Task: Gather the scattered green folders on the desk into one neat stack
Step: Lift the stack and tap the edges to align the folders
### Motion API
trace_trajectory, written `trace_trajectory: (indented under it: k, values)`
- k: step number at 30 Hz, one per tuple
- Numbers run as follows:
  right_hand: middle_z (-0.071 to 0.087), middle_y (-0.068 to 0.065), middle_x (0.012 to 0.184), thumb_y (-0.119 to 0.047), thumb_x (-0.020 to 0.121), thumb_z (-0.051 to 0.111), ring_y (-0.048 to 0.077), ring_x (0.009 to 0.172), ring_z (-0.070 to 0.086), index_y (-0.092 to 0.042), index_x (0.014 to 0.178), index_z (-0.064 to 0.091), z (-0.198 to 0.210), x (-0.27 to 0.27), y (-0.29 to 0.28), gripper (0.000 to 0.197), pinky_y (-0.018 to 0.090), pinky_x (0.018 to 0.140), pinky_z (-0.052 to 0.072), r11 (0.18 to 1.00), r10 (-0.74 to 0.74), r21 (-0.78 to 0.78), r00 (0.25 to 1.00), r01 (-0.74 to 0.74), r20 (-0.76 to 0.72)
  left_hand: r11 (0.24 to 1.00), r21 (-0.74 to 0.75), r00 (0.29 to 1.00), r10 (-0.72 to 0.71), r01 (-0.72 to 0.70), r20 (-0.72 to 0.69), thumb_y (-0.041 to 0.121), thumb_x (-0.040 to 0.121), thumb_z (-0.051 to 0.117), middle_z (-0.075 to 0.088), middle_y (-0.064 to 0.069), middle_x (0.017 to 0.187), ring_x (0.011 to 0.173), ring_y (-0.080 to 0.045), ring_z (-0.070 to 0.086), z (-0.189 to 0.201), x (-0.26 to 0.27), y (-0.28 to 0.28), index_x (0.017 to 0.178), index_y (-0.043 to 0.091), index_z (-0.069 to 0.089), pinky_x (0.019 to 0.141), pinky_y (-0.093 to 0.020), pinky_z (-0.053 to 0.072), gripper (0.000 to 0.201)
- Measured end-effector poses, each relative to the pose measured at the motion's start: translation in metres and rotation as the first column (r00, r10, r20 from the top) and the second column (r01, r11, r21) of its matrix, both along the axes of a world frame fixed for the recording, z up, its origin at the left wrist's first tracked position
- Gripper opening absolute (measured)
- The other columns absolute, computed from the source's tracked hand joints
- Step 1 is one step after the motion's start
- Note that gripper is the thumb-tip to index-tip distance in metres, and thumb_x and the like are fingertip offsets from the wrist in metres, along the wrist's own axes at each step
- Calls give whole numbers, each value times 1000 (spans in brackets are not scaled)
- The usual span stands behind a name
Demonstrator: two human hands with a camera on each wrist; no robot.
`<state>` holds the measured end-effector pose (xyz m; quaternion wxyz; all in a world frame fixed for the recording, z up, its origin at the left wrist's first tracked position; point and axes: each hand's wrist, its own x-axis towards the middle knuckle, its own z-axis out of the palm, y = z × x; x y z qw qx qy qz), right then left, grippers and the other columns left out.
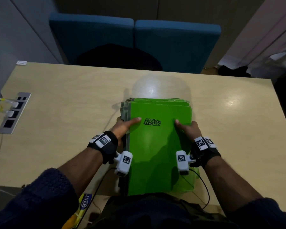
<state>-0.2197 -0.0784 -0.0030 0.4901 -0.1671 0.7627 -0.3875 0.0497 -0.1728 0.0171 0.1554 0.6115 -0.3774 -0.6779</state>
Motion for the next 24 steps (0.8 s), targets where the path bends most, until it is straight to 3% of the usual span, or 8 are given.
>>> trace_trajectory:
  k: [2,5,10,13,15,17,21,24]
  values:
    - [58,8,112,-31,77,81,27,97,59,-8,139,31,24,0,-2,83,28,72,49,994,-54,-94,996,46,-78,994,-112,996,3,-12,-87,63,45,87,59,-5,132,114,-25,60,20,-3,-3,137,22,40,100,-52,46,111]
    - [66,9,114,-39,68,84,30,100,66,-10,133,46,60,-2,-10,81,24,62,57,942,-59,-334,993,22,-100,956,-292,982,-43,-14,-186,50,50,88,62,-3,124,109,-25,63,63,-10,-10,133,25,41,92,-51,52,98]
    - [60,7,120,-21,70,82,21,111,62,-23,124,43,114,0,-17,67,38,87,55,712,-151,-703,979,10,-139,796,-605,947,-166,-37,-277,53,54,86,61,9,126,117,-13,60,113,-4,-11,136,23,41,94,-34,51,98]
    - [59,3,129,-22,70,78,24,124,56,-20,132,43,108,1,-11,71,42,97,49,627,-147,-777,971,-56,-189,715,-694,949,-272,89,-159,63,58,79,60,25,124,119,1,54,118,6,-7,133,23,42,94,-21,49,93]
    - [64,0,126,-22,69,76,21,121,58,-8,132,46,96,5,-3,72,41,96,51,662,-85,-746,982,-70,-168,664,-732,950,-304,154,-76,64,59,79,57,13,132,125,-5,51,107,13,-9,138,13,40,103,-32,46,102]
    - [63,13,124,-29,66,80,27,118,60,2,131,47,92,6,1,79,46,93,54,712,-15,-693,984,-113,-176,622,-757,939,-342,199,-34,63,60,80,53,1,137,128,-9,50,99,18,-12,140,-4,33,106,-38,43,114]
    - [70,-12,111,-41,72,72,12,107,63,-21,122,54,103,-4,3,57,37,89,52,726,60,-678,993,-113,-102,539,-831,911,-400,142,-103,49,67,82,37,-19,147,136,-22,41,112,15,-14,146,-10,-5,109,-37,40,131]
    - [65,-8,124,-73,76,55,15,117,59,-35,128,57,132,-4,-4,64,32,95,50,681,46,-730,998,-64,-44,366,-928,898,-427,61,-110,48,73,77,17,-32,148,140,-36,28,123,10,-13,140,-7,-23,110,-48,37,132]
